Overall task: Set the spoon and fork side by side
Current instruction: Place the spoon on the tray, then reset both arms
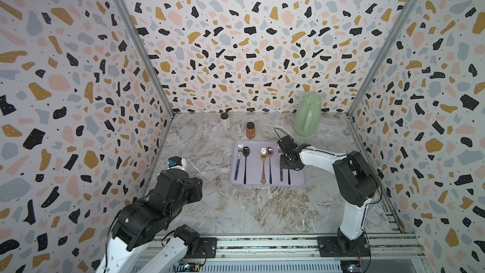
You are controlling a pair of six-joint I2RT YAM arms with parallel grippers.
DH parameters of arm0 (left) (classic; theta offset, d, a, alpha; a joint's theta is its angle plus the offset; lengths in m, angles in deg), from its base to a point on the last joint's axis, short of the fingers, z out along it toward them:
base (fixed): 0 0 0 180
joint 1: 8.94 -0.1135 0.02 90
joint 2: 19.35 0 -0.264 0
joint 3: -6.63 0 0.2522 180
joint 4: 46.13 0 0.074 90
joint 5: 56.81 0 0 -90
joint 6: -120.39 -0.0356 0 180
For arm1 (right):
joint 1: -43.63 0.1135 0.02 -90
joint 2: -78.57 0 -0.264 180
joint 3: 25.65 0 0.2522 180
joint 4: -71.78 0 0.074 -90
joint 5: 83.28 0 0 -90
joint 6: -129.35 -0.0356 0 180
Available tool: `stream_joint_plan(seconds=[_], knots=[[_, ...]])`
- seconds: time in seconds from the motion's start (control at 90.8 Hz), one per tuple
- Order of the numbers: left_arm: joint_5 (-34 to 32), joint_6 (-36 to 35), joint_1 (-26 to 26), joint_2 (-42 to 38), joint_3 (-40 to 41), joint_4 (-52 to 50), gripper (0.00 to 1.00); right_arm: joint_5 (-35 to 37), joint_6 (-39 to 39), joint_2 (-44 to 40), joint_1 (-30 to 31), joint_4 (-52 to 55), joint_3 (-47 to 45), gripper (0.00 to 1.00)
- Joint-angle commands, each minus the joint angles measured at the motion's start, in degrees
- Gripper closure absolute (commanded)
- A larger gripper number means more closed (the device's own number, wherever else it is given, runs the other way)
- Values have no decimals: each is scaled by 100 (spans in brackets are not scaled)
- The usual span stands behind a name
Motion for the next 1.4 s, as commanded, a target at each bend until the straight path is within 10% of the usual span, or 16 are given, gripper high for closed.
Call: stream_joint_plan(seconds=[0.0, 0.694, 0.98, 1.277, 1.387], knots=[[9, -77, -35, -5, 21, 236, 56, -74, -55, 47, 4, 159, 99, 93], [243, -445, -36, 499, 432, 2332, 42, 762, 921, -2906, -201, 1328, 159, 54], [-1651, -1401, -37, 1170, 1445, 4770, 22, 1578, 1830, -3785, -604, 1124, -473, 19], [-3615, -4409, -210, 1946, 3449, 8956, 0, 1841, 3251, -4121, -1203, -2010, -2495, 1], [-3165, -4277, -766, 2510, 3758, 9423, 0, 1871, 3478, -3937, -1606, -3462, -3186, 1]])
